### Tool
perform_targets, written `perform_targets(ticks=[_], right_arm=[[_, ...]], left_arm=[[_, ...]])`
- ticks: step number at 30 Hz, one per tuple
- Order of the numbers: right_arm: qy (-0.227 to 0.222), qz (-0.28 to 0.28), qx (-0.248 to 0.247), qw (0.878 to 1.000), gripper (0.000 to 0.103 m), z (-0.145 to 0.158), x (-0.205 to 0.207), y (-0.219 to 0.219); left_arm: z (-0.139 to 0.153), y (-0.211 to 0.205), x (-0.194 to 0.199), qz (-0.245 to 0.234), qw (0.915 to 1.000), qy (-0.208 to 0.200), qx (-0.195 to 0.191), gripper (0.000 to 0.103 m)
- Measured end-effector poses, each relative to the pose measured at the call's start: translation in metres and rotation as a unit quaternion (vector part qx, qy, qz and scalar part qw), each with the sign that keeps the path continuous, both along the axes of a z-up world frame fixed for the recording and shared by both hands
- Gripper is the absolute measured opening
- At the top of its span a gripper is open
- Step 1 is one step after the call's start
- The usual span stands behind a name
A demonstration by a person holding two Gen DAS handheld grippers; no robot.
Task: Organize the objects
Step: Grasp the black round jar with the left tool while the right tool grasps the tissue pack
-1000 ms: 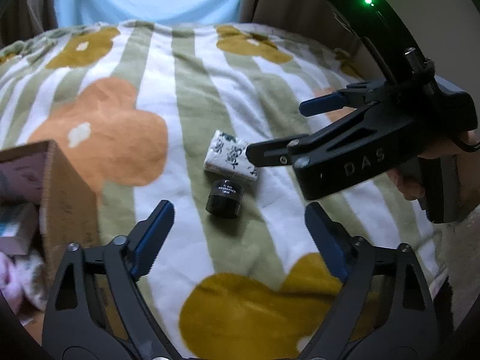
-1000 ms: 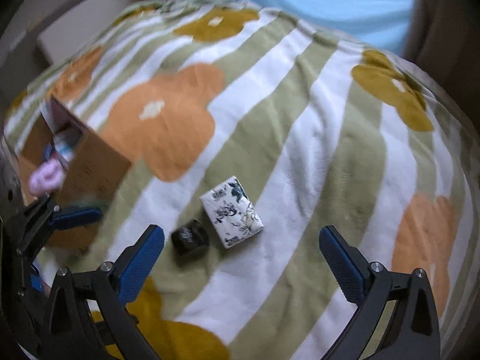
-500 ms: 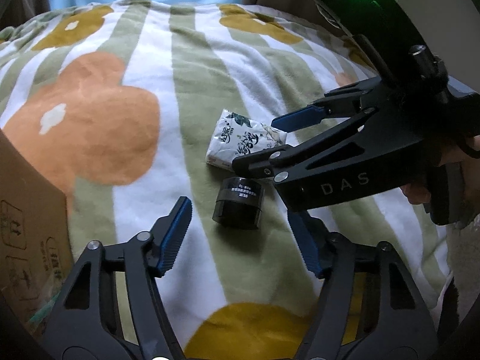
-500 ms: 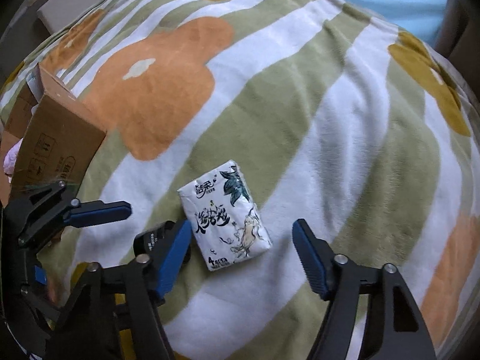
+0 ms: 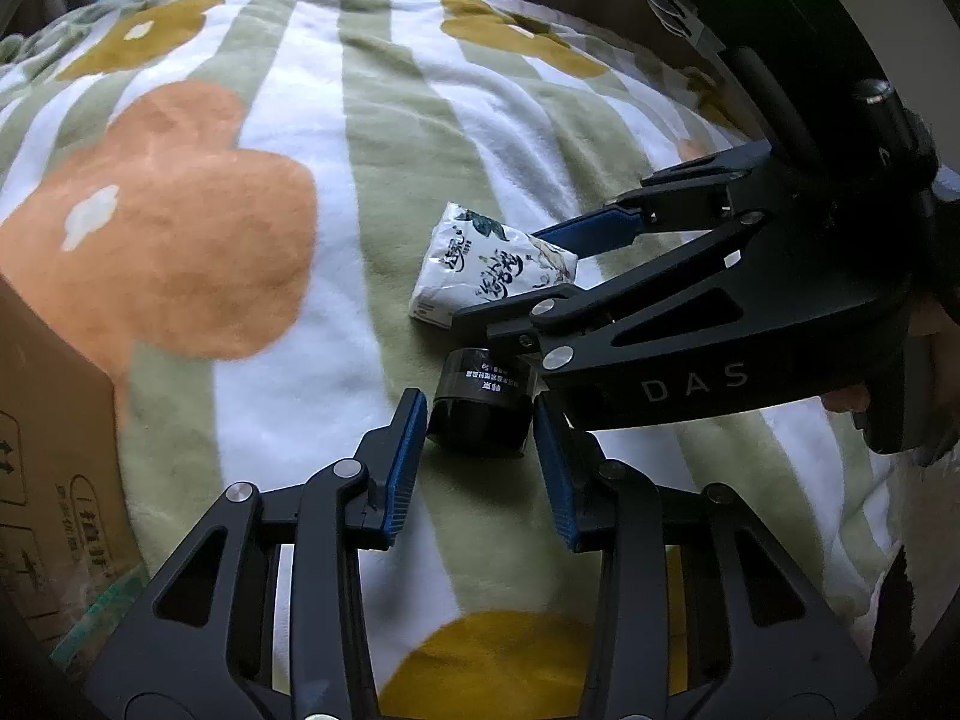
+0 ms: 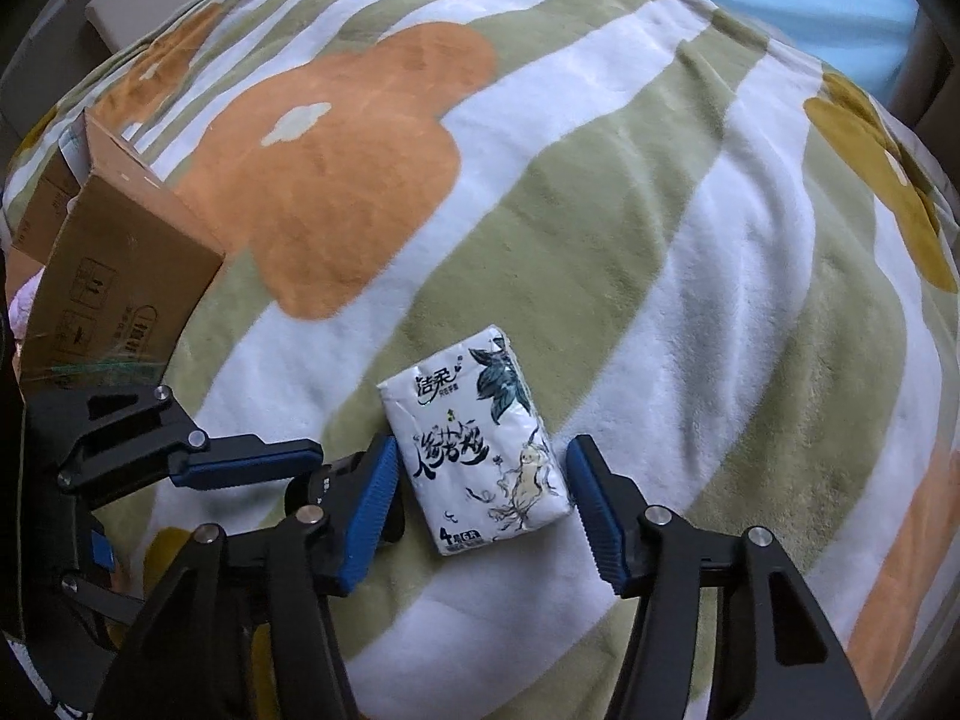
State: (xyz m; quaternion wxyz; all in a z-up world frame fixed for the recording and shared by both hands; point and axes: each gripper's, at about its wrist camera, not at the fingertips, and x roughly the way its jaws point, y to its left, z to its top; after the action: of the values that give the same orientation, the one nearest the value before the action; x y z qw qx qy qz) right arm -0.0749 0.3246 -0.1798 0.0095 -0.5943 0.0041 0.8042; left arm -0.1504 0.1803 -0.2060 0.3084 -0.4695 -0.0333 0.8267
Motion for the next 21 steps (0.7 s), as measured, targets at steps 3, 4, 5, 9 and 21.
perform_targets(ticks=[3,4,5,9,21], right_arm=[[0.0,-0.001,0.002,1.0,0.051,0.0,-0.001,-0.002],[0.0,-0.001,0.002,1.0,0.05,-0.001,-0.002,-0.002],[0.001,-0.003,0.002,1.0,0.05,0.0,-0.001,-0.002],[0.01,-0.009,0.003,1.0,0.05,0.006,-0.001,0.0],[0.038,-0.038,0.01,0.998,0.049,0.043,0.011,0.002]], left_arm=[[0.002,-0.001,0.001,0.0,1.0,0.002,0.002,0.033],[0.003,-0.002,0.002,-0.001,1.0,0.005,0.004,0.033],[0.005,-0.002,0.003,-0.002,1.0,0.006,0.004,0.033],[0.014,-0.003,0.006,-0.005,0.9999,0.015,0.007,0.033],[0.048,-0.008,0.023,-0.012,0.9991,0.035,0.019,0.032]])
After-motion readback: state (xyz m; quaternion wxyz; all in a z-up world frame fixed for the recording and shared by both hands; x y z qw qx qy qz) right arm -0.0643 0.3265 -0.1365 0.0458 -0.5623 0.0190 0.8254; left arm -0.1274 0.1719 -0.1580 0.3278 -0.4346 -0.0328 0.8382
